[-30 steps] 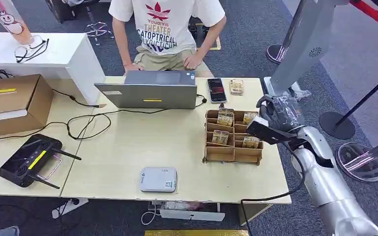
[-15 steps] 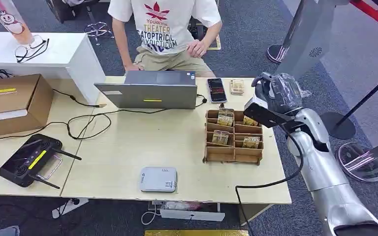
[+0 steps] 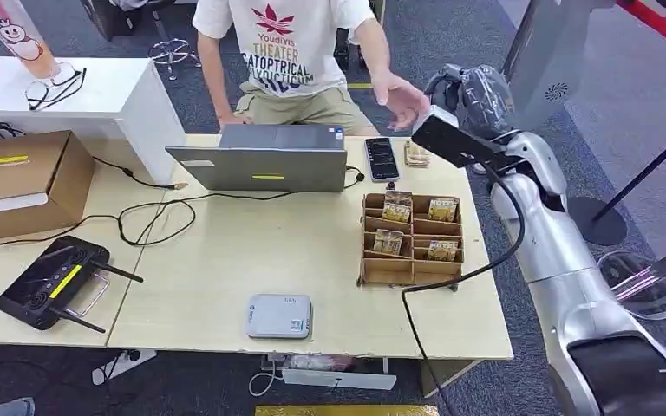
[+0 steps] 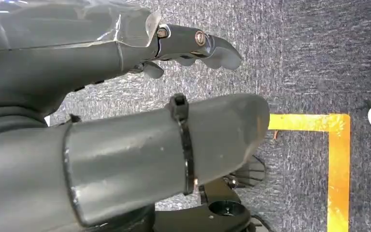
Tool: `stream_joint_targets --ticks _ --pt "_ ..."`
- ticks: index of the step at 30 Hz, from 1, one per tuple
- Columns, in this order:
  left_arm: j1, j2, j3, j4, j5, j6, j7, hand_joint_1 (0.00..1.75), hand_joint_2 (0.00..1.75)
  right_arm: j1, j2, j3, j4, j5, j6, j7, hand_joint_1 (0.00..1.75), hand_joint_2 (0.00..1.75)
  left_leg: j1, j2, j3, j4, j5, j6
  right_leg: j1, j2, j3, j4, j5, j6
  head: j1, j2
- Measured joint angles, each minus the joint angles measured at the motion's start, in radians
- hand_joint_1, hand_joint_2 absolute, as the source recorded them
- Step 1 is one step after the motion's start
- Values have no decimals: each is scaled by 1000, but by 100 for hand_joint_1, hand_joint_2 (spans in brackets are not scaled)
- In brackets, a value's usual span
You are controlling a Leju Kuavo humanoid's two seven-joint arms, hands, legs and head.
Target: Pass the card to the sensor for recognition and then transmit it.
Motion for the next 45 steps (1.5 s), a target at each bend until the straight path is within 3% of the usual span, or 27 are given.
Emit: stream_joint_targets --ticks 16,31,32,34,35,45 --pt "-1 0 -5 0 -12 -4 6 0 0 -102 49 18 175 -15 -4 3 175 175 0 0 0 0 0 0 0 0 -1 0 0 0 0 0" --pt "0 0 -5 0 -13 -4 7 0 0 -121 74 31 277 -13 -6 -3 175 175 0 0 -1 0 0 0 0 0 -1 0 0 0 0 0" --pt "0 0 -5 0 -13 -3 7 0 0 -121 75 32 283 -12 -8 -5 159 175 0 0 -1 0 0 0 0 0 -1 0 0 0 0 0" --pt "0 0 -5 0 -11 0 7 0 0 -124 77 35 302 -12 -16 -13 47 175 0 0 -1 0 0 0 0 0 -1 0 0 0 0 0" --pt "0 0 -5 0 -11 1 7 0 0 -126 79 38 312 -12 -19 -16 2 175 0 0 -1 0 0 0 0 0 -1 0 0 0 0 0" --pt "1 -1 -5 0 -11 5 7 0 0 -131 85 53 379 -11 -41 -29 0 175 0 0 -1 0 0 0 0 0 -1 0 0 0 0 0"
